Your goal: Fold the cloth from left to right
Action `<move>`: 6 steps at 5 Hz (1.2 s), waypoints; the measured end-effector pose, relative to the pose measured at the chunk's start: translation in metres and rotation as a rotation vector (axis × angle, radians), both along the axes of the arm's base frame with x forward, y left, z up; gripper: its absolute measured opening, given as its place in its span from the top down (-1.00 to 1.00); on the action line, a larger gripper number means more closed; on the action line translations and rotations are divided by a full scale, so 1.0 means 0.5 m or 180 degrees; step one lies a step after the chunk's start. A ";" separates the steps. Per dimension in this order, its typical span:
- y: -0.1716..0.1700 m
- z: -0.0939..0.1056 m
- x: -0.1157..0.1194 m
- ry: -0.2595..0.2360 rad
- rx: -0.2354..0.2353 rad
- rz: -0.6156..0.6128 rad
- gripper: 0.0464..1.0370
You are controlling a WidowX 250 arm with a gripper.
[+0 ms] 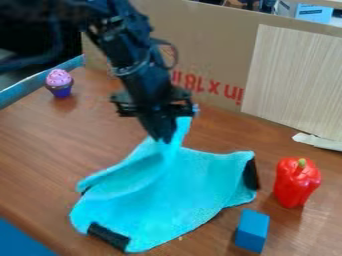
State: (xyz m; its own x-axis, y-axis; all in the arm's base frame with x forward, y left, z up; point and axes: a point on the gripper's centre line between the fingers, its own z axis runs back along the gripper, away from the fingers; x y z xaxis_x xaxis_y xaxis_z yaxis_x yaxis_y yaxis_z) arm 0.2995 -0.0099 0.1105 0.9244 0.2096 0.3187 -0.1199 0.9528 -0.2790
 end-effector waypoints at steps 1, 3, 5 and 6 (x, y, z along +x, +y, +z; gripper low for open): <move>-0.040 -0.017 0.013 0.0105 -0.0054 0.0014 0.98; -0.112 -0.056 0.024 0.0137 0.0011 -0.0041 0.95; -0.121 -0.053 0.033 0.0030 -0.0048 0.0044 0.15; -0.131 -0.032 0.031 -0.0042 -0.0219 0.0059 -0.48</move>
State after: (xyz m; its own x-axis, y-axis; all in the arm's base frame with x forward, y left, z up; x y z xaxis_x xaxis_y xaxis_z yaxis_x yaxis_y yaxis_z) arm 0.3151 -0.0754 0.0943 0.9160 0.2485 0.3150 -0.1333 0.9289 -0.3454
